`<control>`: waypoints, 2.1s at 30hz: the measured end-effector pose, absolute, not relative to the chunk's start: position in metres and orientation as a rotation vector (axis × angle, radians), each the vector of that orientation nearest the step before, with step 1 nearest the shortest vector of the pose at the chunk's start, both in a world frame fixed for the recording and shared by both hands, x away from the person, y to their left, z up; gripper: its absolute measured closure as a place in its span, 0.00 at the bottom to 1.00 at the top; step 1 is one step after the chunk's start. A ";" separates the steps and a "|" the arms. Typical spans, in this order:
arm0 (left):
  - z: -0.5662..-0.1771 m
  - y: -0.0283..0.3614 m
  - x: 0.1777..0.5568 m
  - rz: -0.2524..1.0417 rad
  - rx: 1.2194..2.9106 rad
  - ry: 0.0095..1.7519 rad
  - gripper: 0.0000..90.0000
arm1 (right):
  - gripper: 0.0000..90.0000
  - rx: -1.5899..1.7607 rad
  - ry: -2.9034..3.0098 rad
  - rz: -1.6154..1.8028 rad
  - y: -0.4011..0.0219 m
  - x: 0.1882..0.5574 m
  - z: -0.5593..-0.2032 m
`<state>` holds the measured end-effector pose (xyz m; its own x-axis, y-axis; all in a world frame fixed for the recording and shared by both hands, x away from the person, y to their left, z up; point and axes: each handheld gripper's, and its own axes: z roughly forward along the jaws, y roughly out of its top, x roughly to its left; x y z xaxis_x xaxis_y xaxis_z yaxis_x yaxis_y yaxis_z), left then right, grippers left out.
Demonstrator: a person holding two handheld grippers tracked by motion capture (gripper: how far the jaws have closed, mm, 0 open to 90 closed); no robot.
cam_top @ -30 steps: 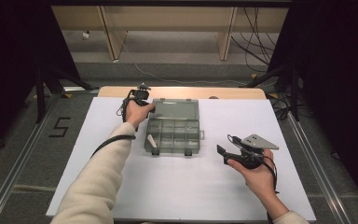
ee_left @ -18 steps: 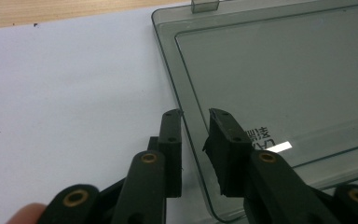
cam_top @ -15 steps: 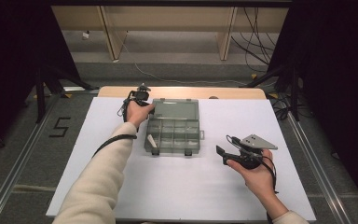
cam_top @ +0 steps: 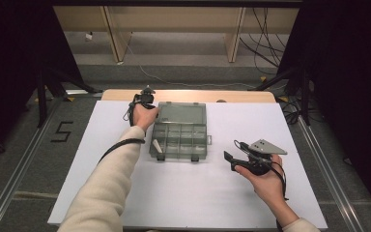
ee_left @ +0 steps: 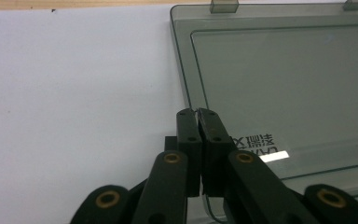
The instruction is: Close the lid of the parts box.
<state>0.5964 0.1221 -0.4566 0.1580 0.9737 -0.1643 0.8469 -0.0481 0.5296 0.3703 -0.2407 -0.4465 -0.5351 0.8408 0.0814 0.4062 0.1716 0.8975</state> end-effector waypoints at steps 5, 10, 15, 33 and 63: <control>-0.454 0.122 0.594 0.321 1.882 1.743 0.99 | 0.30 1.178 2.018 1.333 -0.240 0.371 -0.448; -0.451 0.124 0.591 0.322 1.867 1.732 0.99 | 0.30 1.179 2.017 1.327 -0.240 0.373 -0.450; -0.449 0.126 0.589 0.344 1.854 1.696 0.99 | 0.30 1.203 2.054 1.283 -0.240 0.374 -0.448; -0.449 0.134 0.580 0.337 1.820 1.652 0.99 | 0.31 1.253 1.970 1.315 -0.216 0.441 -0.432; -0.446 0.139 0.571 0.360 1.797 1.559 0.99 | 0.43 1.501 1.979 1.143 -0.165 0.555 -0.434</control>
<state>0.5708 0.1394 -0.4457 0.2302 0.9430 -0.2403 0.7424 -0.0105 0.6698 0.5546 -0.1650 -0.4343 -0.3401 0.9278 0.1533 0.5963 0.0867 0.7981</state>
